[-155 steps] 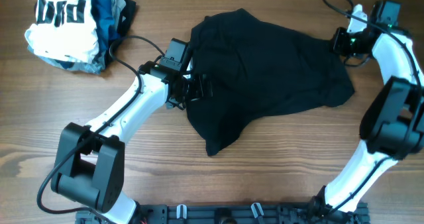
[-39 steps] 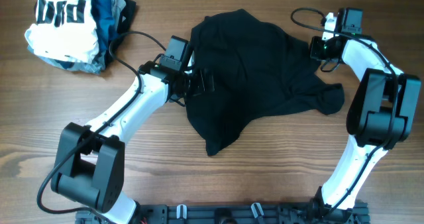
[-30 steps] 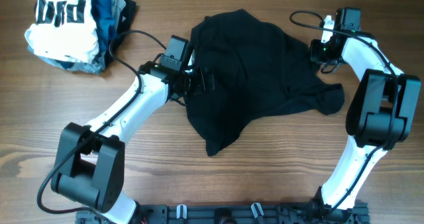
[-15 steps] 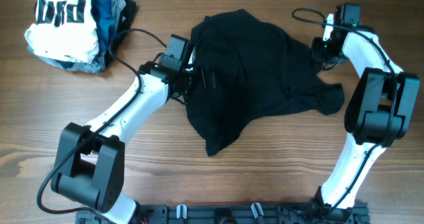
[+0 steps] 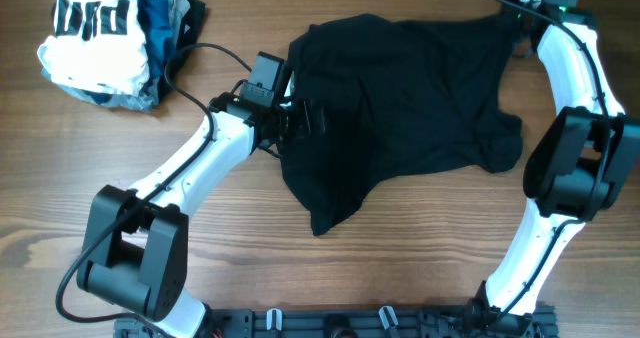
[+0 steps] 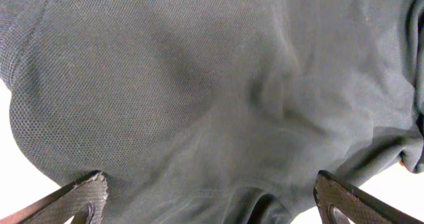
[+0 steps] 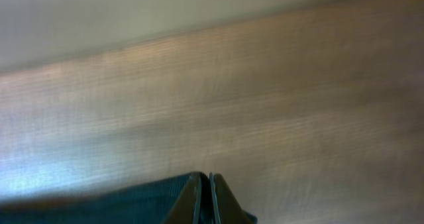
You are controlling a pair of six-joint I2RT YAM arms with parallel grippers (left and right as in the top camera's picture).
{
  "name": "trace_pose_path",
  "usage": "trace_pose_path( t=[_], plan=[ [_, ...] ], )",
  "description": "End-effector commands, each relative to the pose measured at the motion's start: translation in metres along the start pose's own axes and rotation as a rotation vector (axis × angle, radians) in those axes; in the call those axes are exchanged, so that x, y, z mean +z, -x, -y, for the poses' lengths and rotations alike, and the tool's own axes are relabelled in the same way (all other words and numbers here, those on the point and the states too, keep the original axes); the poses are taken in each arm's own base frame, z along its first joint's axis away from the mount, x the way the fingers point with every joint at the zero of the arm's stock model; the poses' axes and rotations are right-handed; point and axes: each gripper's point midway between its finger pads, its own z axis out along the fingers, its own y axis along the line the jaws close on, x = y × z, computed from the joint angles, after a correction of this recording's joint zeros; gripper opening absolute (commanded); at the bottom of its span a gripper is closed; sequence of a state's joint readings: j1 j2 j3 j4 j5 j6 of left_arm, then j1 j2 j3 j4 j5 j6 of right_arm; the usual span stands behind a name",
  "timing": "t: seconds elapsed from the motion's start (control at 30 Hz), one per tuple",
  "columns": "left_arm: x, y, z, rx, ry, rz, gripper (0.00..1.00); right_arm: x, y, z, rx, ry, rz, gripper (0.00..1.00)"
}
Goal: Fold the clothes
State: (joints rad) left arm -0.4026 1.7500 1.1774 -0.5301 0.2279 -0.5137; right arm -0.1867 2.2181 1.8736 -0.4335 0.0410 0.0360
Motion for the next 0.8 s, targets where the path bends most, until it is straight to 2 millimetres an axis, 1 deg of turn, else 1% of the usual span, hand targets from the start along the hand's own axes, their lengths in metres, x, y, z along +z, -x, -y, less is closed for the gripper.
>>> trace_pose_path(
  t=[0.0,0.1,0.2,0.23,0.27,0.33,0.37,0.47,0.57,0.63,0.7,0.77],
  plan=[
    [-0.008,0.009,0.003,0.016,0.000,0.034,1.00,0.001,0.034,0.025,0.087,-0.054,0.134,0.04],
    [-0.008,0.008,0.003,0.016,0.000,0.033,1.00,-0.003,0.060,0.036,0.155,-0.054,0.248,0.04],
    [-0.008,0.009,0.003,0.016,0.000,0.034,1.00,-0.008,0.078,0.043,0.191,-0.053,0.323,0.04],
    [-0.008,0.009,0.003,0.016,0.000,0.034,1.00,-0.009,0.083,0.043,0.199,-0.050,0.345,0.08],
    [-0.008,0.009,0.003,0.016,0.000,0.035,1.00,-0.011,0.087,0.043,0.201,-0.047,0.365,0.26],
    [-0.008,0.010,0.001,0.016,0.009,0.041,1.00,-0.014,0.093,0.043,0.202,-0.045,0.391,0.86],
    [-0.008,0.010,0.001,0.016,0.013,0.044,1.00,-0.014,0.094,0.043,0.201,-0.045,0.393,0.99],
    [-0.008,0.012,-0.002,0.016,0.029,0.054,1.00,-0.011,0.087,0.043,0.200,-0.048,0.363,1.00],
    [-0.009,0.015,-0.006,0.097,0.042,0.060,1.00,-0.011,0.070,0.043,0.198,-0.056,0.280,1.00],
    [-0.012,0.017,-0.014,0.117,0.056,0.055,1.00,-0.022,0.054,0.043,0.197,-0.063,0.190,1.00],
    [-0.017,0.021,-0.024,0.088,0.072,0.051,1.00,-0.036,0.045,0.042,0.194,-0.066,0.129,1.00],
    [-0.025,0.027,-0.035,0.051,0.082,0.048,1.00,-0.057,0.035,0.036,0.188,-0.039,0.064,1.00]
  ],
)
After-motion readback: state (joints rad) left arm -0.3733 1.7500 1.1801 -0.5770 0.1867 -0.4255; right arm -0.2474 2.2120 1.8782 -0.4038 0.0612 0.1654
